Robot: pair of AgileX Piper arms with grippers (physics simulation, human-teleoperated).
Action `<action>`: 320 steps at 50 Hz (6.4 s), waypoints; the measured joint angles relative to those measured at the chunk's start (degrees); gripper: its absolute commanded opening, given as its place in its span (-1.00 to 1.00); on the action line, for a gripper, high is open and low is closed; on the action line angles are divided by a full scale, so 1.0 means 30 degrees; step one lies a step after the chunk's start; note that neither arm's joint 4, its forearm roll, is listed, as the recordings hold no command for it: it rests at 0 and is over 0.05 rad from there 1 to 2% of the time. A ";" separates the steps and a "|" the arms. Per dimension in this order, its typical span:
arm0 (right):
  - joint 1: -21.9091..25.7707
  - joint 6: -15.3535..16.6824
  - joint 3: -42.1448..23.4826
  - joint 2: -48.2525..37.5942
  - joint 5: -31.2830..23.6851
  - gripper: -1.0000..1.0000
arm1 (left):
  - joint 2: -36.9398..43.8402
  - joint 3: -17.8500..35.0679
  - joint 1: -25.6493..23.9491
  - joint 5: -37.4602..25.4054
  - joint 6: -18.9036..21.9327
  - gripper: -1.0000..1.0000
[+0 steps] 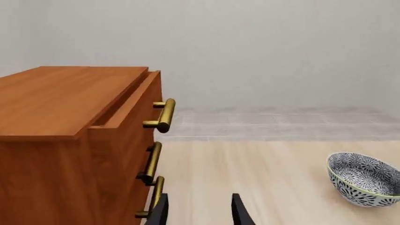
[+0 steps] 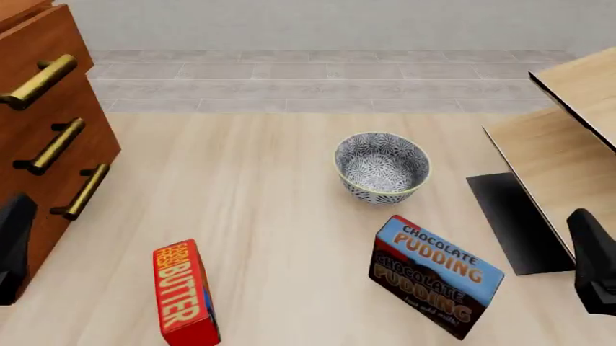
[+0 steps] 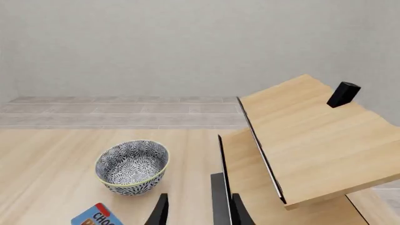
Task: Close the top drawer of the cabinet and put the bowl on top of it.
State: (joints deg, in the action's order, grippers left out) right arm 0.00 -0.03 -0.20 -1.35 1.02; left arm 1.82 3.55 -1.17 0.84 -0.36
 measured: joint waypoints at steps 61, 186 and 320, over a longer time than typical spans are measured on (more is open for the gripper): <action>0.0000 -0.0001 -0.0001 -0.0014 0.0012 1.00 | 1.0616 0.6440 -0.0957 0.2976 -0.1121 1.00; 0.0000 0.0000 -0.0001 -0.0014 0.0012 1.00 | 1.6059 0.4850 0.5680 0.8916 -0.2689 1.00; 0.0000 0.0000 -0.0001 -0.0017 0.0013 1.00 | 1.6467 1.3189 -0.8362 -0.4816 -0.6536 1.00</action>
State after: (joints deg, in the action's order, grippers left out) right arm 0.00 -0.03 -0.20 -1.40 1.06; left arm 51.22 43.11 -26.25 -13.61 -19.97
